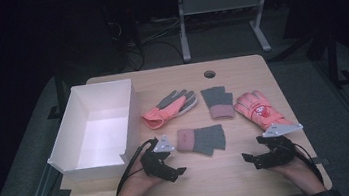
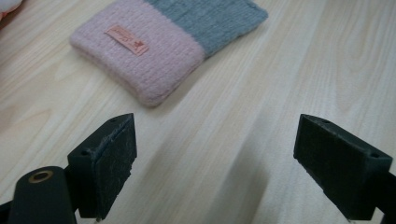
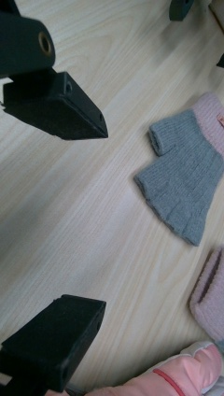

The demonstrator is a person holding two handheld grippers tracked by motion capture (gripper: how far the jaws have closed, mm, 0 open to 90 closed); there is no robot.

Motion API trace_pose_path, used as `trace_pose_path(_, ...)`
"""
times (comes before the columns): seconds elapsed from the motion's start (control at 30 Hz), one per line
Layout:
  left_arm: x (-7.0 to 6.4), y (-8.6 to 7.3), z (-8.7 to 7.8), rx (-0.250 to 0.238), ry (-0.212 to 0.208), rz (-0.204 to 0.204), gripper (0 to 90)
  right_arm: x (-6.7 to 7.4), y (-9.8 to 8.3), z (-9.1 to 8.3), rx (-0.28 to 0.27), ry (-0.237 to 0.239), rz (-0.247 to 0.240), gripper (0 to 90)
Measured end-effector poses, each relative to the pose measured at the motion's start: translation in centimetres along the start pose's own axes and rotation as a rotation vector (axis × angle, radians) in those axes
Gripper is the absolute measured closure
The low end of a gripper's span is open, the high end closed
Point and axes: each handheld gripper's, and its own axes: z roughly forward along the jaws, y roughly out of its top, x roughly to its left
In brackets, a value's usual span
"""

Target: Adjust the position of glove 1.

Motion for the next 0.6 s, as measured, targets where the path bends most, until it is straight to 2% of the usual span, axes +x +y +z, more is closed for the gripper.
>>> trace_pose_path(0.17, -0.3, 0.5, -0.4, -0.031, 0.001, -0.001, 13.8, -0.3, 0.0, 0.0, -0.005, 0.007, 0.003, 14.0)
trace_pose_path(0.3, -0.3, 0.9, -0.8, -0.034, 0.007, 0.009, 14.7, -0.3, -0.1, -0.1, -0.005, 0.007, 0.005, 14.1)
trace_pose_path(0.43, 0.0, 1.2, -1.0, -0.033, 0.006, 0.003, 24.0, -0.1, 0.1, 0.0, -0.009, 0.007, -0.009, 14.1)
trace_pose_path(0.6, 0.5, 2.0, -1.0, -0.027, 0.005, -0.019, 48.4, 0.2, 0.1, 0.4, 0.004, 0.003, -0.009, 14.0)
